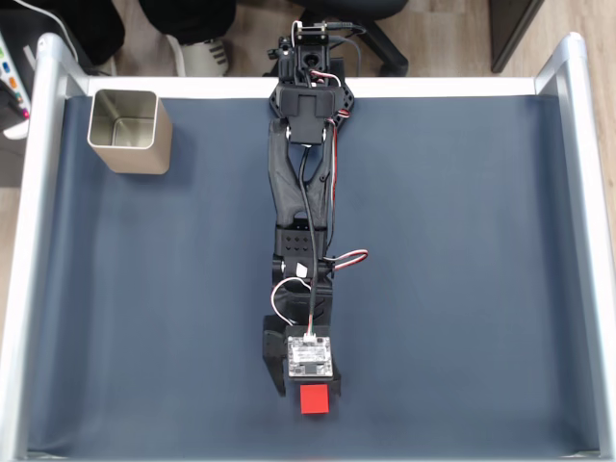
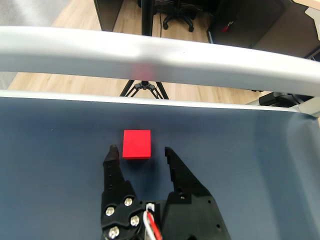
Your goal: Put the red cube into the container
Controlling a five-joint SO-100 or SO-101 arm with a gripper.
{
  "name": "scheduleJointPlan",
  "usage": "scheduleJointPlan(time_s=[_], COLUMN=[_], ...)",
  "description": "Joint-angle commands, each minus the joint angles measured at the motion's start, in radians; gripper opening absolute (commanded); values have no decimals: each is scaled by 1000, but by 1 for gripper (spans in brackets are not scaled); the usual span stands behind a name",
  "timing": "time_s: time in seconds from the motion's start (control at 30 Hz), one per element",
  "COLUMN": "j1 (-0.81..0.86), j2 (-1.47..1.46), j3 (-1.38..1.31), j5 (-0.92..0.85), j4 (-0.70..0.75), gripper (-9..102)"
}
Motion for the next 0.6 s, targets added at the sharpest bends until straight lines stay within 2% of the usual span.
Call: scheduleJointPlan(time_s=[0.0,0.57], j1=[-14,-43], j2=[3,-55], j3=[-58,-91], j5=[12,46], j4=[-25,-71], gripper=[31,23])
